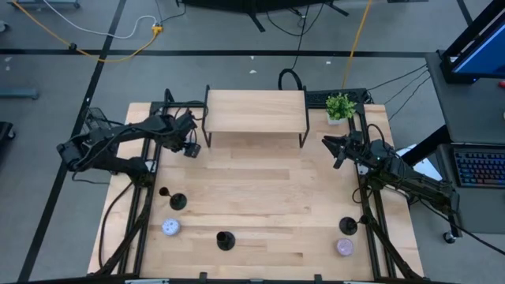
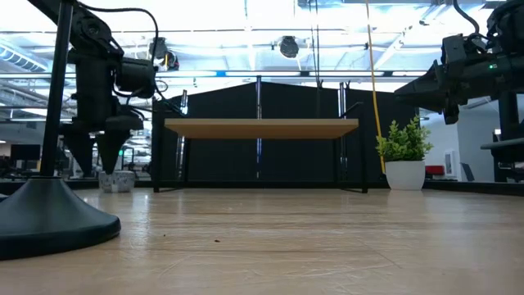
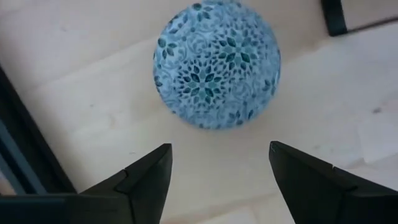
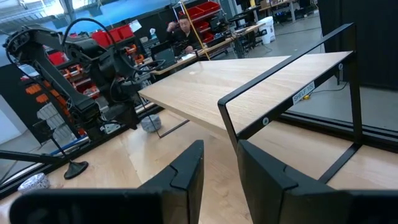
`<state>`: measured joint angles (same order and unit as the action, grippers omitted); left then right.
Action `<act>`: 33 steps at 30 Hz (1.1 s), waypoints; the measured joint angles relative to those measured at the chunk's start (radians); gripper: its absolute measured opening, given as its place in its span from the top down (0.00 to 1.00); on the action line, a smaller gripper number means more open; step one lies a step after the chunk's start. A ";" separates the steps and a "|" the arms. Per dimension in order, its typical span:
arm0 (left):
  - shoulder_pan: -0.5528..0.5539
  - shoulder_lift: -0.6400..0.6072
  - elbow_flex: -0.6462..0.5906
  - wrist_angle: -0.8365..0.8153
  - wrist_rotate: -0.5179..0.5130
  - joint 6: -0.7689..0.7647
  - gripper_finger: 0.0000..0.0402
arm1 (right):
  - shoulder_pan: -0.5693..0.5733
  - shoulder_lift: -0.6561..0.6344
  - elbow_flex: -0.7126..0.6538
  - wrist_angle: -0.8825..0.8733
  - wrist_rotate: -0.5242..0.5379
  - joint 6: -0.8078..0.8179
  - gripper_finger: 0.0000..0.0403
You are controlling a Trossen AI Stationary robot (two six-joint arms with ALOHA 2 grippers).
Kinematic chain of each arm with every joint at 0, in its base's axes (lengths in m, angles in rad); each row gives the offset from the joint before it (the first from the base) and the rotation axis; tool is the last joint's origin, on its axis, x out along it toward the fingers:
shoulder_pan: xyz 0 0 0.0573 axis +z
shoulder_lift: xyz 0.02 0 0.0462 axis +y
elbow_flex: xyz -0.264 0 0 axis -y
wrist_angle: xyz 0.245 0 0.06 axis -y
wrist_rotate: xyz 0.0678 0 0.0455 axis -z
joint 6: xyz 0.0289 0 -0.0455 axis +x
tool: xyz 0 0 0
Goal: Pick & Place candle stick holders
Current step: Put the blue scented candle on the shelf
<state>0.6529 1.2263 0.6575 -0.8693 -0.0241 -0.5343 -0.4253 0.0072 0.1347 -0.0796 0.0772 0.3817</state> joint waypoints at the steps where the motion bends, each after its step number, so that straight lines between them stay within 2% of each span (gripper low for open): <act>1: 0.000 -0.004 0.006 -0.001 -0.001 0.004 0.34 | 0.000 0.000 0.000 0.000 0.000 0.000 0.78; 9: 0.000 -0.012 0.066 0.008 -0.007 0.033 0.33 | 0.000 0.000 0.000 0.000 0.000 0.000 0.78; 18: 0.001 -0.012 0.071 0.024 -0.028 0.060 0.32 | 0.000 0.000 0.000 0.000 0.000 0.000 0.78; 22: 0.001 -0.012 0.071 0.066 -0.024 0.075 0.24 | 0.000 0.000 0.000 0.000 0.000 0.000 0.78; 26: 0.001 -0.012 0.071 0.126 -0.032 0.087 0.07 | 0.000 0.000 0.000 0.000 0.000 0.000 0.78; 28: 0.001 -0.011 0.071 0.131 -0.056 0.103 0.02 | 0.000 0.000 0.000 0.000 0.000 0.000 0.78; 33: 0.008 -0.001 0.071 0.119 -0.084 0.096 0.06 | 0.000 0.000 0.000 0.000 0.000 0.000 0.78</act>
<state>0.6605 1.2256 0.7288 -0.7508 -0.1077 -0.4382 -0.4254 0.0071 0.1345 -0.0799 0.0776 0.3816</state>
